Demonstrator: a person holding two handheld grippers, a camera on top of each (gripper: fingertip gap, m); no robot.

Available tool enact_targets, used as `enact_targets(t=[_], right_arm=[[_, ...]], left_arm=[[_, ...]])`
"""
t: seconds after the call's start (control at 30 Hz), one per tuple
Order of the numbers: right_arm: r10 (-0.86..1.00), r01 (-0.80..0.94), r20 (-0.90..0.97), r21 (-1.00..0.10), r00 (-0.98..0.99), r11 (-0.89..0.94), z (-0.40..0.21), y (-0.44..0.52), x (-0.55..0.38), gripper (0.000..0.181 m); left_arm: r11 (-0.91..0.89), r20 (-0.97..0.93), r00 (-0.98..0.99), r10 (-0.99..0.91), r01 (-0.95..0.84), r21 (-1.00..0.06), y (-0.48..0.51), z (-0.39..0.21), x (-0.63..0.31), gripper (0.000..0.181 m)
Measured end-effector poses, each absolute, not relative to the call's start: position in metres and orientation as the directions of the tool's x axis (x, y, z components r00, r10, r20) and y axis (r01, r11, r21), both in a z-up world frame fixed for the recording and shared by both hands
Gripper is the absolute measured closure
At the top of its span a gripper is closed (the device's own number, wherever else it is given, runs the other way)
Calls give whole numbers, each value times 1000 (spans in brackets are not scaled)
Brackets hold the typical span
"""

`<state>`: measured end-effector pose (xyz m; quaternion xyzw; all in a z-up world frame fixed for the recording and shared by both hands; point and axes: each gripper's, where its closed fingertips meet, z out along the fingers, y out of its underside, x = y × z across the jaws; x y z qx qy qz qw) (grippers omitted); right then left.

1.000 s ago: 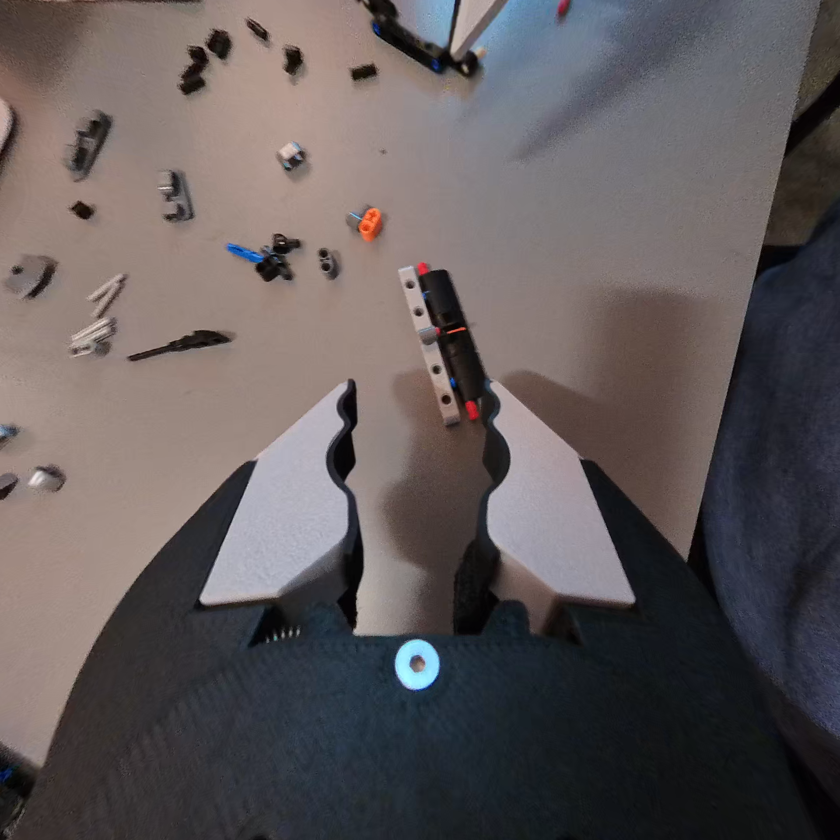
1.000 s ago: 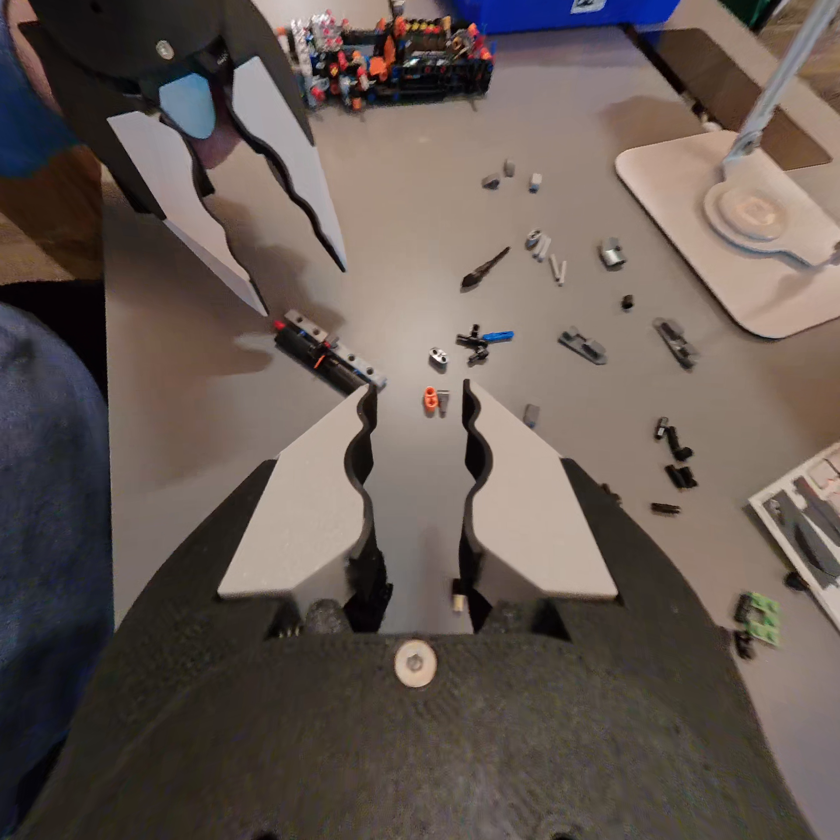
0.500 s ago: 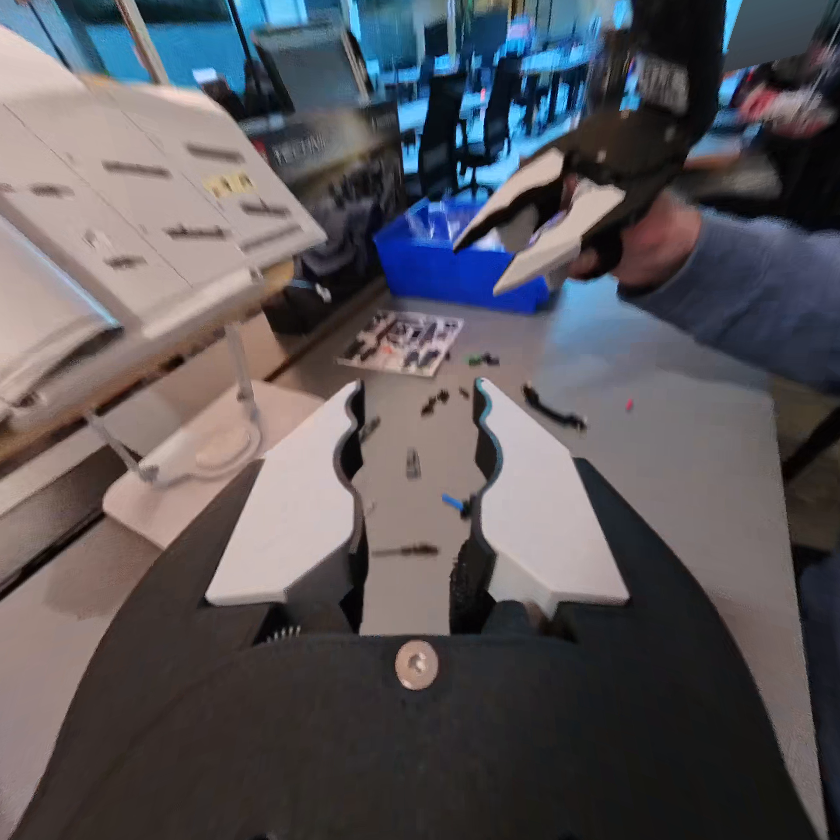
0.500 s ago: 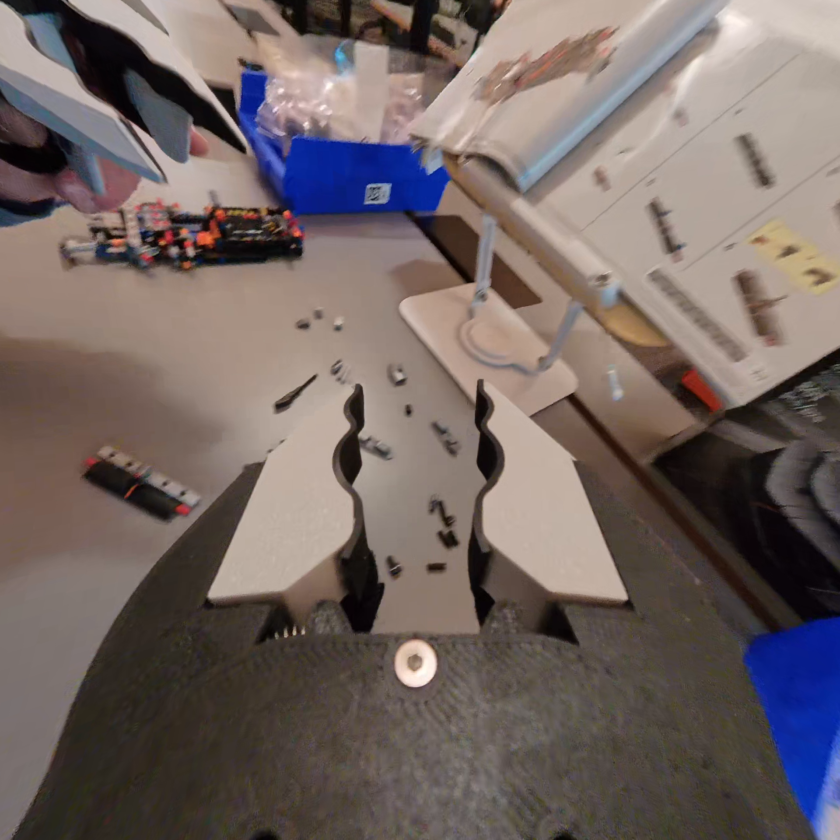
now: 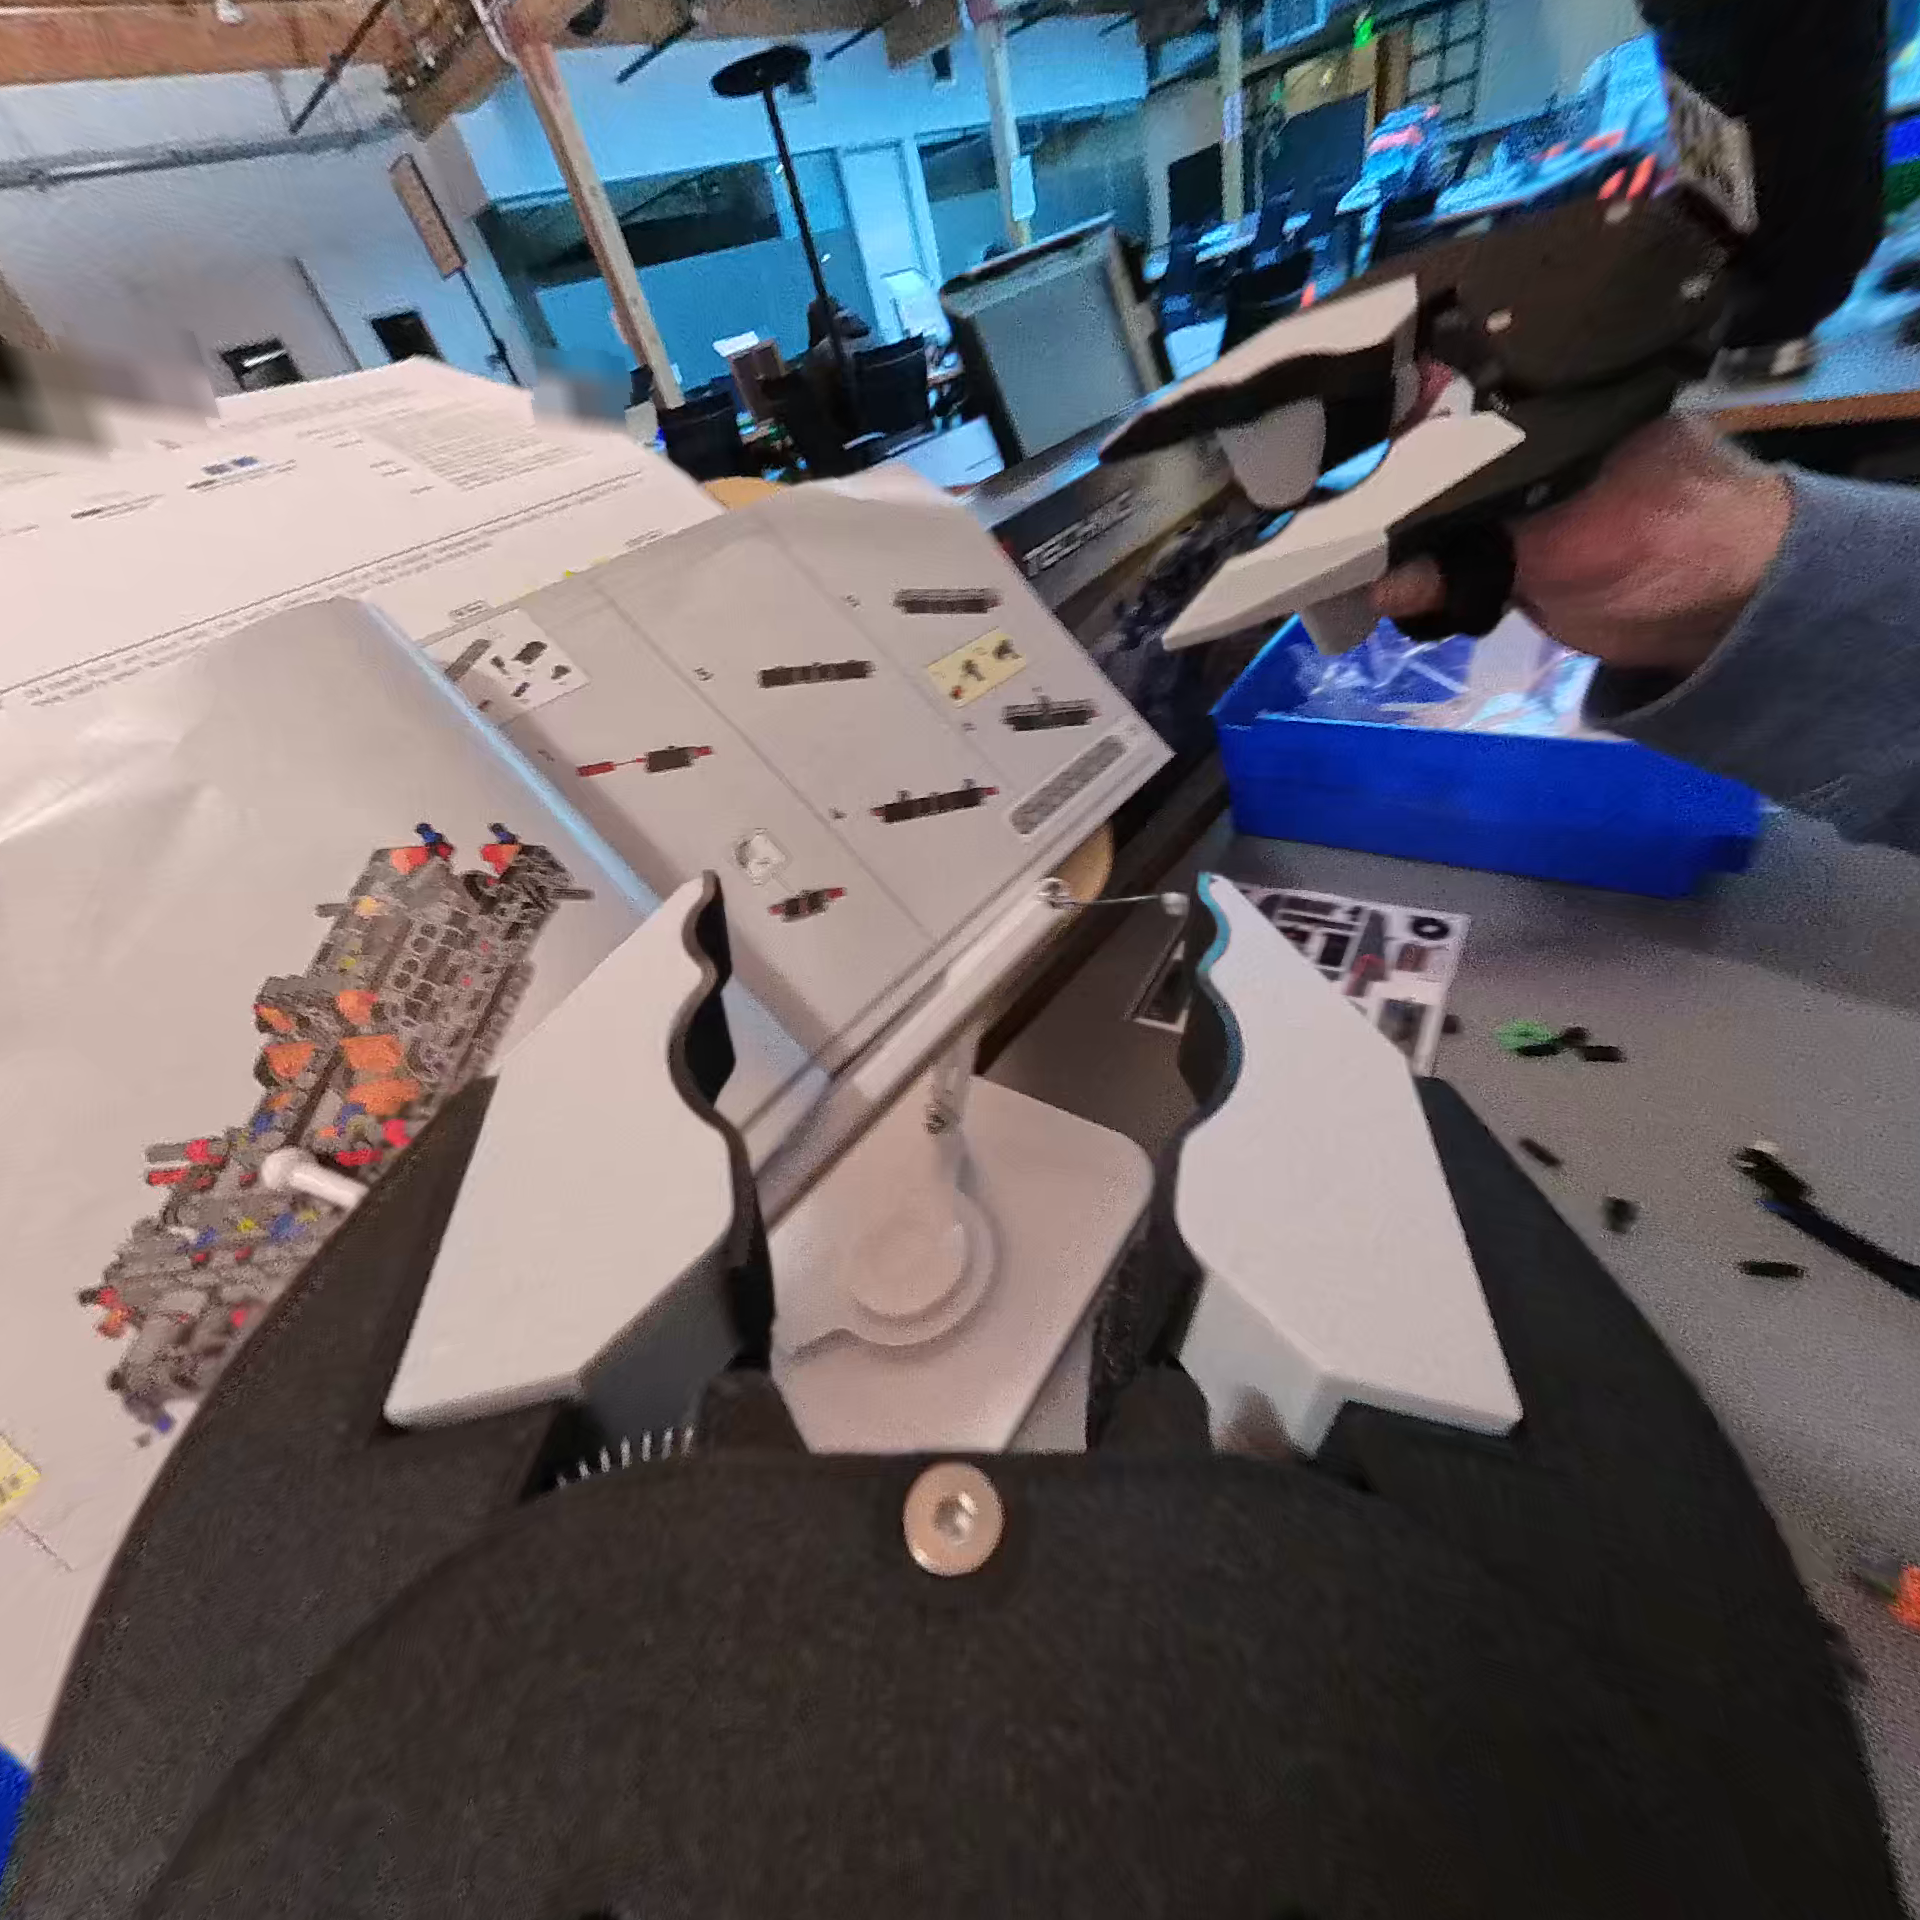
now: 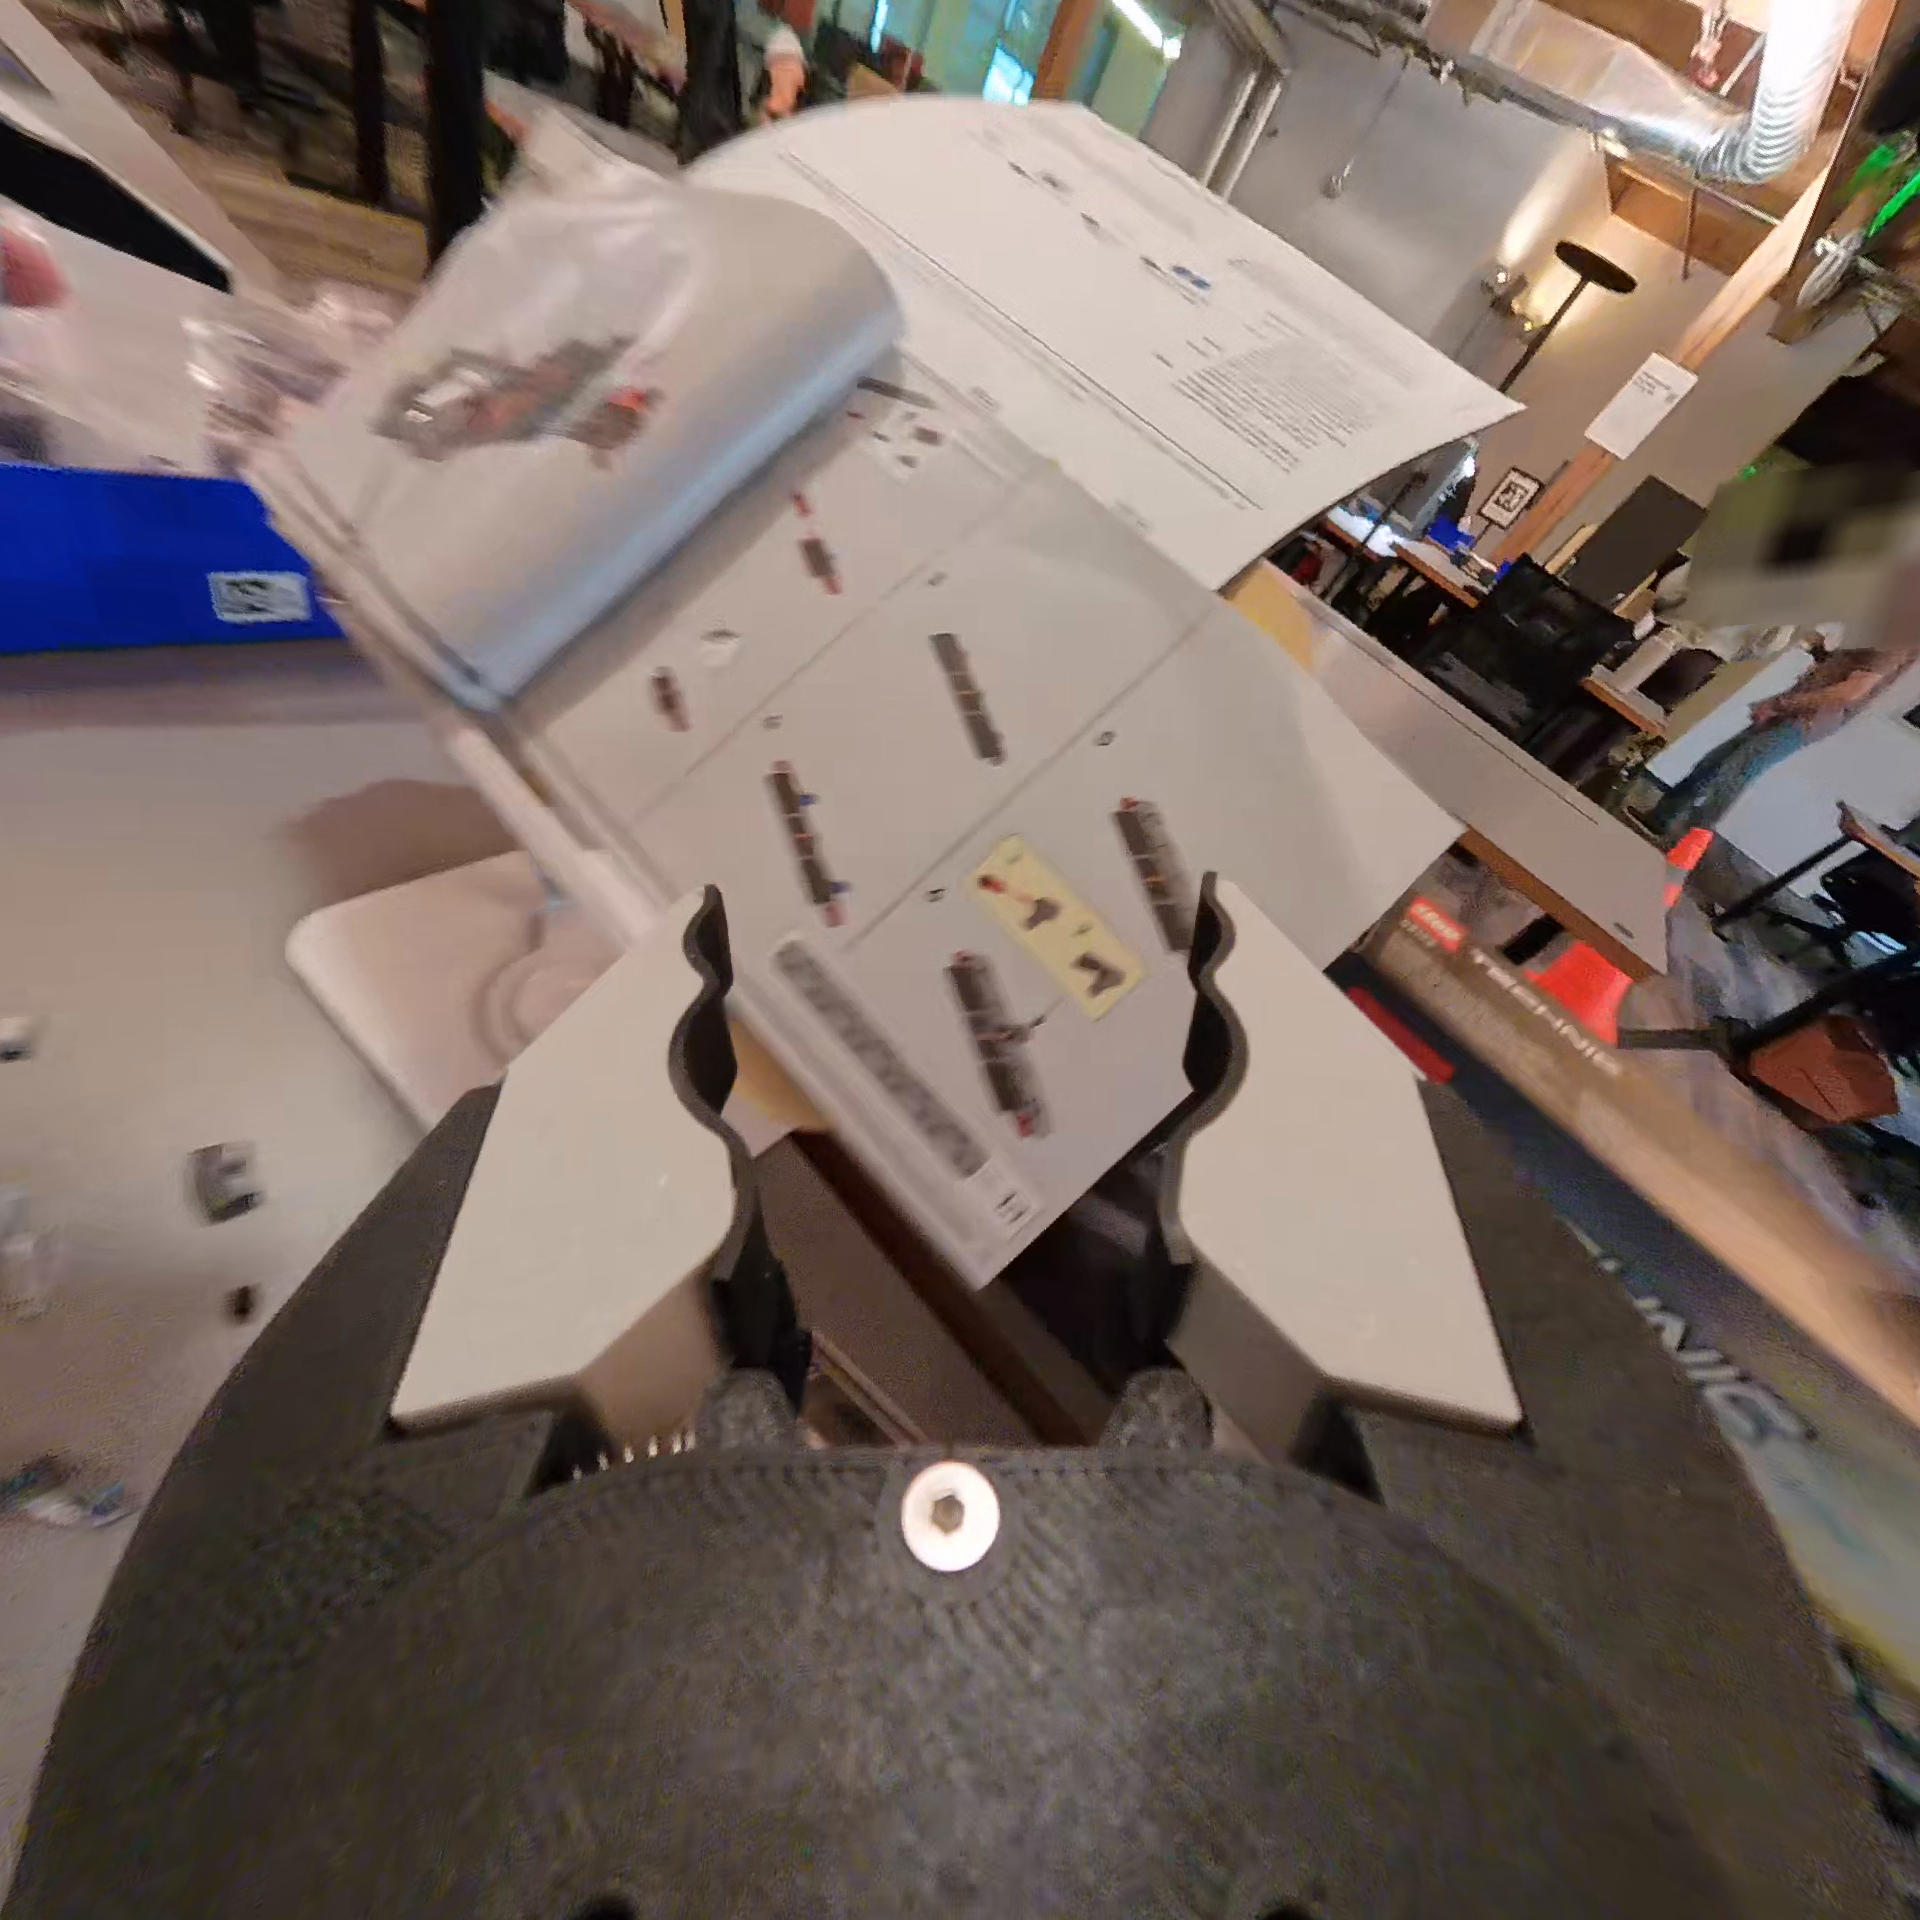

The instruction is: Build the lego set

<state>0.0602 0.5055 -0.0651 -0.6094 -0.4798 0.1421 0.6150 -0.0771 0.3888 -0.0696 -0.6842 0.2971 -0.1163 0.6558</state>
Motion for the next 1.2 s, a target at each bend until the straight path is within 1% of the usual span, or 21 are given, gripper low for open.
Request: enact_targets(t=[0.03, 0.13, 0.27, 0.33, 0.43, 0.5, 0.53, 0.57, 0.6, 0.67, 0.77, 1.03, 1.2], right_arm=[[746, 440, 441, -870, 499, 220, -64, 524, 57, 90], [702, 545, 523, -808, 484, 226, -62, 570, 56, 83], [731, 573, 508, -796, 456, 196, -66, 594, 54, 86], [736, 578, 520, -787, 434, 215, -64, 593, 50, 90], [749, 567, 541, -778, 382, 272, -60, 564, 40, 104], [721, 604, 580, -745, 378, 282, -67, 562, 39, 103], [711, 619, 590, -735, 383, 276, -71, 567, 39, 98], [707, 624, 588, -735, 393, 265, -74, 574, 40, 90], [713, 624, 574, -742, 403, 244, -78, 581, 42, 93], [732, 615, 535, -762, 423, 202, -83, 594, 44, 90], [766, 617, 497, -768, 408, 170, -91, 600, 41, 94], [807, 586, 450, -793, 382, 165, -96, 597, 36, 102], [789, 604, 499, -769, 360, 210, -96, 591, 34, 114]], left_arm=[[27, -242, 801, -547, -273, -962, 403, -72, -80, 96], [-60, -284, 823, -491, -358, -932, 444, -93, -96, 96], [-114, -333, 831, -446, -421, -900, 469, -108, -106, 100], [-123, -351, 830, -433, -440, -889, 470, -109, -106, 101], [-140, -395, 821, -412, -485, -863, 467, -114, -109, 102], [-139, -394, 820, -415, -486, -863, 466, -117, -111, 103], [-139, -392, 820, -416, -484, -864, 465, -118, -112, 105], [-141, -382, 825, -417, -474, -869, 464, -118, -113, 106], [-144, -368, 830, -420, -461, -875, 463, -119, -113, 107], [-138, -370, 831, -414, -460, -877, 462, -121, -115, 109], [-127, -379, 831, -408, -463, -877, 461, -124, -116, 109], [-105, -392, 833, -391, -463, -880, 466, -126, -117, 110], [-83, -400, 832, -384, -462, -883, 467, -126, -117, 111]])
